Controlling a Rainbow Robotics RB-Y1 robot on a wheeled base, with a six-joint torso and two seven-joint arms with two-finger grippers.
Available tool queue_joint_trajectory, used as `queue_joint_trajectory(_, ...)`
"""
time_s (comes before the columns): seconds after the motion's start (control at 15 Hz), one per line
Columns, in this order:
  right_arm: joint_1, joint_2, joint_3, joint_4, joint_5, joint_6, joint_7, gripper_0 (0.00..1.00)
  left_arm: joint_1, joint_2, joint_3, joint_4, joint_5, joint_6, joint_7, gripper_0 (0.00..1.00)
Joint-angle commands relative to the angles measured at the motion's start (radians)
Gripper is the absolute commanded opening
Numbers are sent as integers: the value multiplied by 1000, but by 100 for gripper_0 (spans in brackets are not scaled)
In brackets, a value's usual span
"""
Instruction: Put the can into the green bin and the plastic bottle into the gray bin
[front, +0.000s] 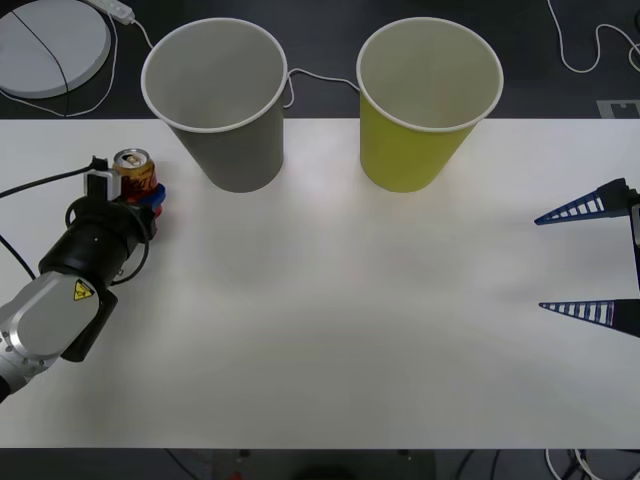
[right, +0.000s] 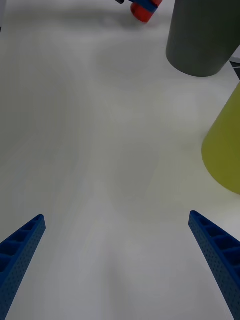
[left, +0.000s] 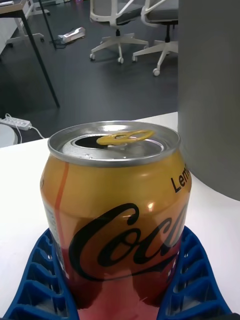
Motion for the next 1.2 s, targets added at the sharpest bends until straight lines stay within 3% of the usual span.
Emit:
queue_joint_trajectory(0.07,0,0,0,0,0,0,0,100,54,33,2,-72,3,-15,3,0)
queue_joint_trajectory(0.4,0,0,0,0,0,0,0,100,172,160,69,-243,21,-182,4,0)
queue_joint_trajectory(0.6,0,0,0,0,0,0,0,100,278,215,175,-370,21,-339,-14,0)
queue_joint_trajectory(0.8,0,0,0,0,0,0,0,100,367,225,301,-476,17,-500,-34,0)
queue_joint_trajectory(1.2,0,0,0,0,0,0,0,100,437,223,554,-638,8,-946,-121,0)
